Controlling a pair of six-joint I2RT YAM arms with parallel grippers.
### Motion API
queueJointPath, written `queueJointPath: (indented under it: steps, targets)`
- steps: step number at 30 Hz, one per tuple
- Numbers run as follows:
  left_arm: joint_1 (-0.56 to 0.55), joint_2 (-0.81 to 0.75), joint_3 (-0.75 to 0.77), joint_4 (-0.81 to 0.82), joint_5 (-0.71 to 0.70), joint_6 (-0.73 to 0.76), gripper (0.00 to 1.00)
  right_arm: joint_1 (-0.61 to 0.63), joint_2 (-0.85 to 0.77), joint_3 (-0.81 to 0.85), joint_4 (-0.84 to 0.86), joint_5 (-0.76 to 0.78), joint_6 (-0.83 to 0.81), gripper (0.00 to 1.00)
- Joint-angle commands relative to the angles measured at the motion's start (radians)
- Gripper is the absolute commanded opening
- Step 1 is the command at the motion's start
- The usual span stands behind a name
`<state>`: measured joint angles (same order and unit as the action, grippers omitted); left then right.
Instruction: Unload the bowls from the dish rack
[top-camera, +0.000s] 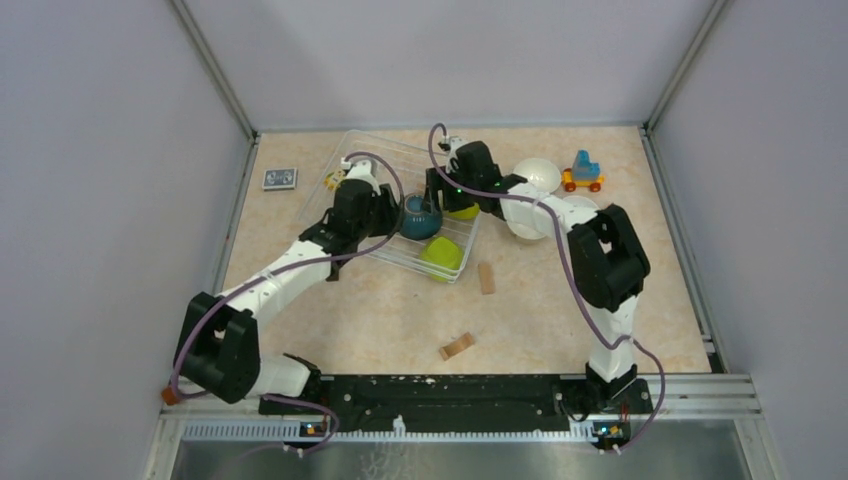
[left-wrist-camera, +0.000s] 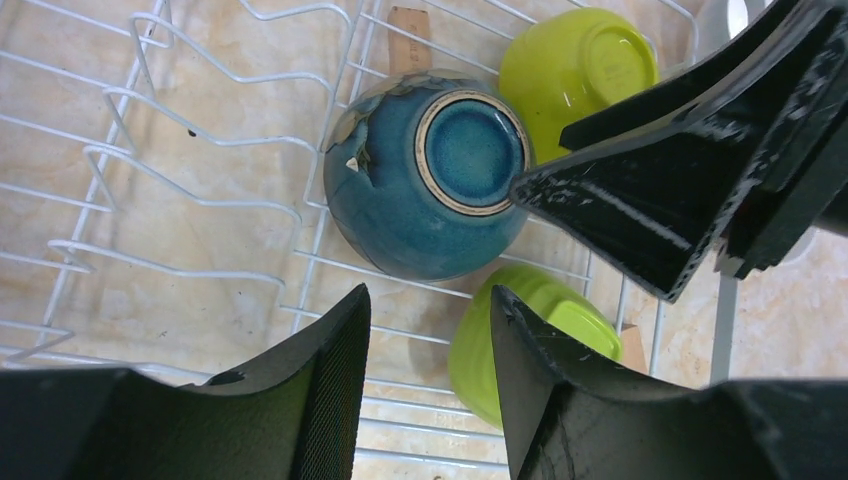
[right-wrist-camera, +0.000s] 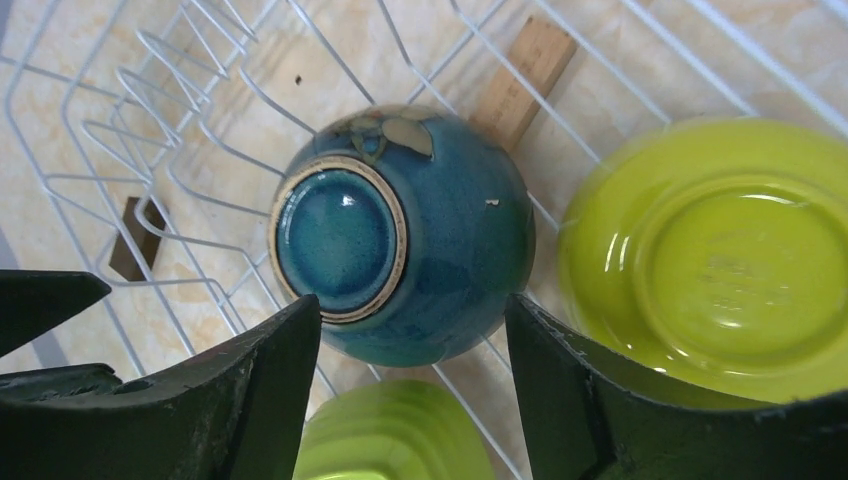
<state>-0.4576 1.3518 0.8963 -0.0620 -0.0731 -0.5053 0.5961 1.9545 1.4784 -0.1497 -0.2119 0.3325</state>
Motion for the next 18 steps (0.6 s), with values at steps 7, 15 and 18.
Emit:
queueJointPath:
  steps: [7,15,18]
  targets:
    - [0.008,0.073,0.043,0.046,-0.027,-0.001,0.52,0.022,0.051,0.056,-0.073,0.084,-0.01,0.47]
    - [0.009,0.139,0.08,0.054,-0.011,-0.004,0.52,-0.029,0.041,-0.046,-0.023,0.004,0.059,0.25]
    - [0.013,0.16,0.098,0.083,0.014,-0.001,0.52,-0.056,0.022,-0.107,0.029,-0.042,0.098,0.24]
